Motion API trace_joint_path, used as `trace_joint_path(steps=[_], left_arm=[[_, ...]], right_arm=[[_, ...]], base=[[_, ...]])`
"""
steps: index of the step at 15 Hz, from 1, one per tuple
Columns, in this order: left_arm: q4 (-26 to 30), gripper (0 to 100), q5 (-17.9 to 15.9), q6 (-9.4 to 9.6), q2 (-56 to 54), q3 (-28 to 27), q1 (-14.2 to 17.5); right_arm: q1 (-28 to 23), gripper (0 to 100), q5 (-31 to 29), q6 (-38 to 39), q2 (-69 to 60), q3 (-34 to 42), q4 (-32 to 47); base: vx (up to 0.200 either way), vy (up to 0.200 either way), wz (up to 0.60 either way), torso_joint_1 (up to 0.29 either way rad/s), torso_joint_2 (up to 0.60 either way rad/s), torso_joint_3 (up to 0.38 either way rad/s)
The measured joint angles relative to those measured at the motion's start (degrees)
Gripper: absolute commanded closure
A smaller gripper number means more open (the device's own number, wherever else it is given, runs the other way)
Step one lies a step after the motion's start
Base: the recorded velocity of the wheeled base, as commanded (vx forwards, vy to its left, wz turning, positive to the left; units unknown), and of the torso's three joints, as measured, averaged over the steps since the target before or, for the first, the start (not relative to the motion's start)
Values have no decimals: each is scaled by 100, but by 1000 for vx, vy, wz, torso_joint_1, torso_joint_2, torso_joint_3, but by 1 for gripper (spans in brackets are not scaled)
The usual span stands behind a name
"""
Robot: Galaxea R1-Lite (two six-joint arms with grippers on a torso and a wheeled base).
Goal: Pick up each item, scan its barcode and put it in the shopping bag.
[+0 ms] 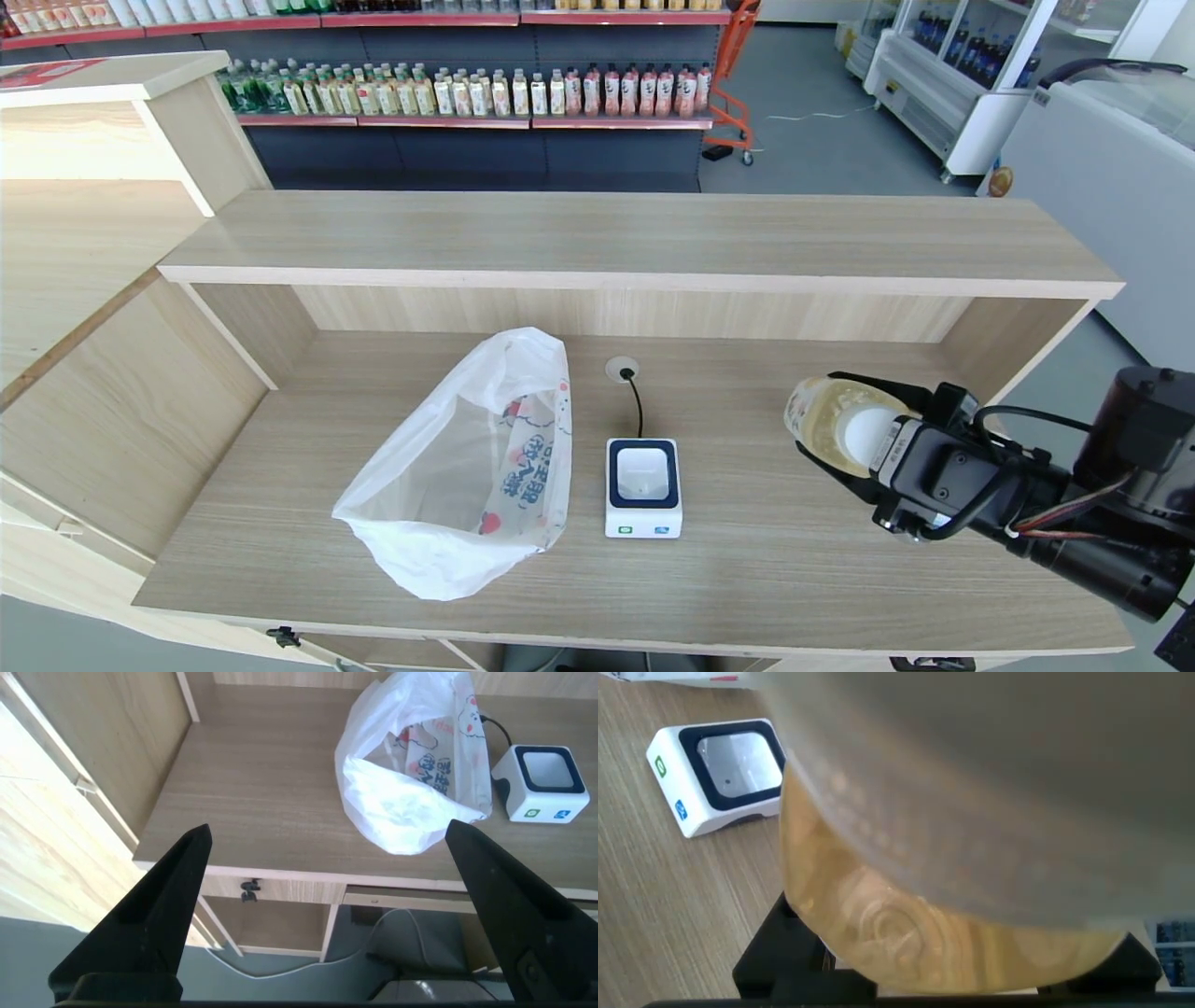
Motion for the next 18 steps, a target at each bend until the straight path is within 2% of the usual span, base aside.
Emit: trace_joint_path(steps=[3,7,9,13,18], left_arm=[[2,0,-2,-2,0,0,-1],[0,0,0,-2,0,0,-1],[0,0,0,-5,0,0,0],[0,0,-2,-5,0,0,0],[0,0,-2,-5,0,0,0]], right_arm=[[-16,100,0,30,-20,-6,10],[-173,100,41,553,11,-34,2],[-385,100,263,650,150,-149,-4],[-750,100,1484,354,758,-375,-9],[-1001,100,2784,-490,1543,-594,-346]], base=[[0,200,0,12,10,-1],[0,0,0,0,0,0],[0,0,0,0,0,0],[0,0,0,0,0,0],[0,0,0,0,0,0]])
